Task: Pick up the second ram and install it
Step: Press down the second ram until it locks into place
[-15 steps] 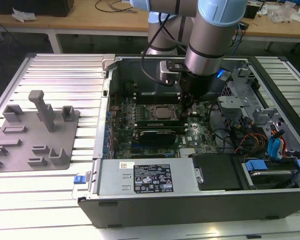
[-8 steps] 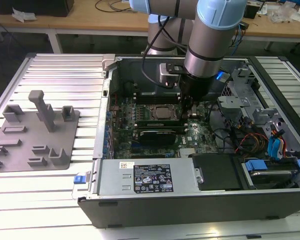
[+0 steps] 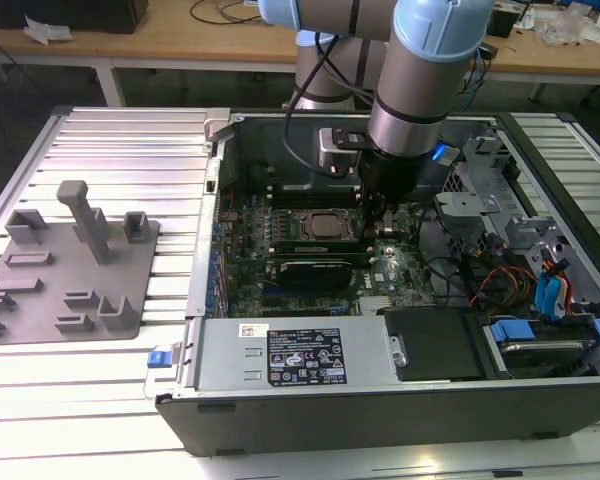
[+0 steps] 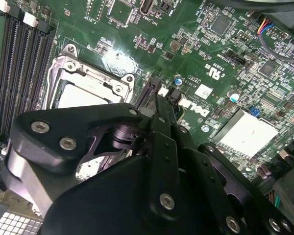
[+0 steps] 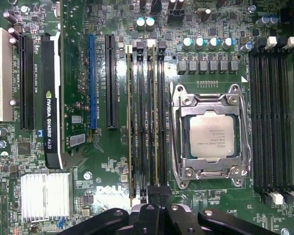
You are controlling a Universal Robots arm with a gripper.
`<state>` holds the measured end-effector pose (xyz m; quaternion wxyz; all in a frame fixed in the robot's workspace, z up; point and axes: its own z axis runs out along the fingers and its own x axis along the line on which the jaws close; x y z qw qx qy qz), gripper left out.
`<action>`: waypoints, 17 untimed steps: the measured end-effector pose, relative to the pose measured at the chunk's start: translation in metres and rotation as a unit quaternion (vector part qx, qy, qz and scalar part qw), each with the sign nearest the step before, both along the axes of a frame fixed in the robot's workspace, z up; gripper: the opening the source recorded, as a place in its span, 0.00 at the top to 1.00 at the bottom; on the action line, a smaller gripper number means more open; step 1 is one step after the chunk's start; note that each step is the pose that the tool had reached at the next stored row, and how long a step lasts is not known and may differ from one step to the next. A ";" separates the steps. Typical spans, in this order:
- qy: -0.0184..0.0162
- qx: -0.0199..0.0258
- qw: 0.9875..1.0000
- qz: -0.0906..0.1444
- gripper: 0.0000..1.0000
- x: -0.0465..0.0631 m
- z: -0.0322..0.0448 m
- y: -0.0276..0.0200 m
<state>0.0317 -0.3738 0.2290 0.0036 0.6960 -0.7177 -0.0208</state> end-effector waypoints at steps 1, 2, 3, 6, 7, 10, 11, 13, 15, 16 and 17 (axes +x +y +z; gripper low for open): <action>0.000 0.000 1.000 0.000 0.92 0.000 -0.0003 0.0000; 0.000 0.001 1.000 0.000 0.92 0.000 0.0008 0.0001; 0.000 0.000 1.000 0.000 0.92 0.000 0.0049 0.0001; 0.000 0.000 1.000 0.000 0.92 0.000 0.0138 0.0000; 0.000 0.000 1.000 0.000 0.92 0.000 0.0146 0.0000; -0.001 -0.001 1.000 0.000 0.92 -0.015 0.0147 0.0000; -0.001 -0.001 1.000 0.000 0.92 -0.022 0.0147 0.0000; -0.001 -0.001 1.000 0.000 0.92 -0.041 0.0147 0.0000; -0.002 -0.001 1.000 0.000 0.92 -0.061 0.0145 0.0001; -0.003 0.000 1.000 0.000 0.92 -0.072 0.0142 0.0003; -0.003 0.000 1.000 0.000 0.92 -0.077 0.0140 0.0005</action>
